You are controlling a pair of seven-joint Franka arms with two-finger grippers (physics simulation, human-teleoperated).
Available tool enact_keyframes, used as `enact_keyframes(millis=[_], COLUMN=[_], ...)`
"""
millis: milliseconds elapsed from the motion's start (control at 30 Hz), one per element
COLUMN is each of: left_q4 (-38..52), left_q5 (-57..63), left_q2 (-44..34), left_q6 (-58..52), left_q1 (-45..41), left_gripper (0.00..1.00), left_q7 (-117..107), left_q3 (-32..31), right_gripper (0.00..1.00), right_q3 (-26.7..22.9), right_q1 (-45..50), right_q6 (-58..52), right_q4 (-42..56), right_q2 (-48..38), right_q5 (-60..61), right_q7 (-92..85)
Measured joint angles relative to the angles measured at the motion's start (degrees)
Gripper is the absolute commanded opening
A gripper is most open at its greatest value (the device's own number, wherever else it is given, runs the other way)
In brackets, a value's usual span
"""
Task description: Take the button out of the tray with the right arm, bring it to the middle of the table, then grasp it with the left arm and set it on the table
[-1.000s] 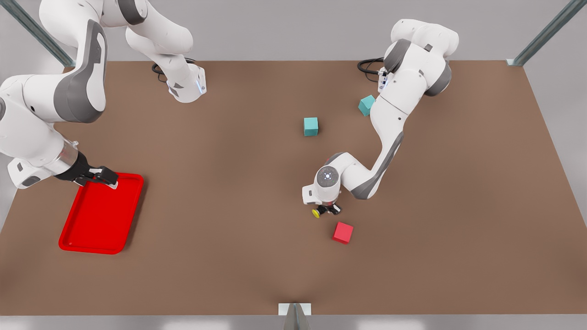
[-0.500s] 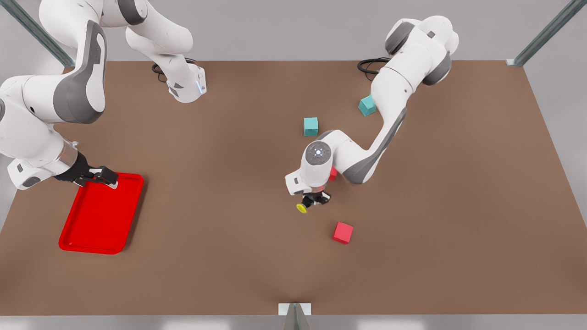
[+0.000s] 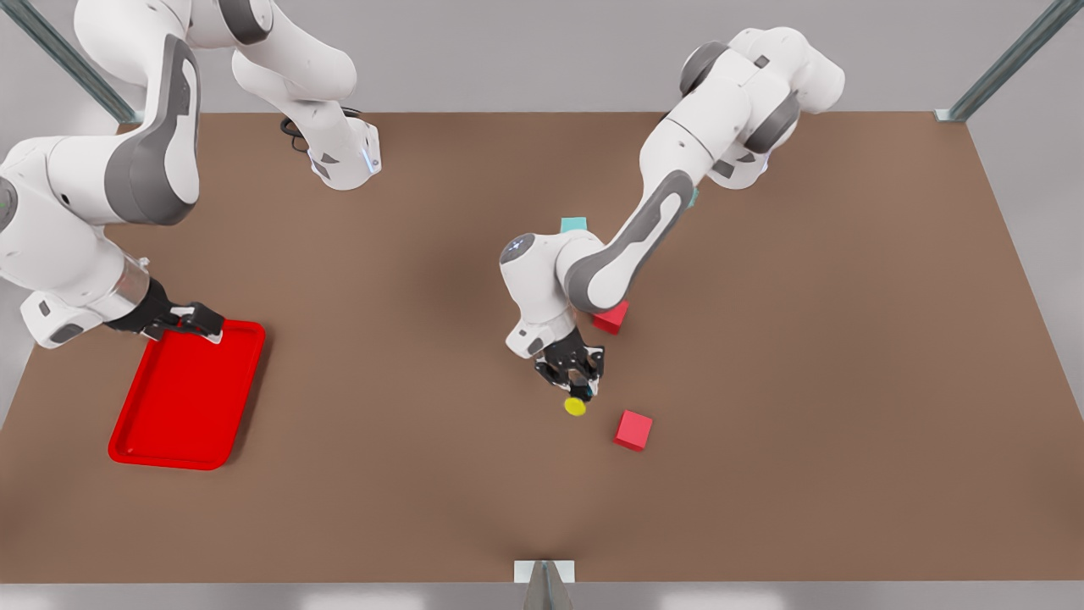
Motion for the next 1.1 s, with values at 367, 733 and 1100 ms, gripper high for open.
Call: enact_keyframes(millis=[367,733,1100], left_q4=[0.4,3.2,3.7], left_q5=[6.4,6.2,6.5], left_q2=[6.7,13.6,16.5], left_q6=[-12.7,-21.1,-20.5], left_q1=[-10.6,-15.0,-17.8], left_gripper=[0.47,0.47,0.47], left_q7=[-36.5,-60.1,-76.3], left_q3=[6.1,5.6,5.8], right_gripper=[1.00,1.00,1.00], right_q3=[-0.1,0.3,0.1], right_q1=[-8.6,-5.4,-7.2], right_q6=[6.8,10.8,11.2], right_q4=[-0.8,-1.8,-1.4], right_q2=[-0.3,1.2,1.8], right_q5=[-1.6,-4.5,-3.8], right_q7=[-3.6,-6.7,-6.8])
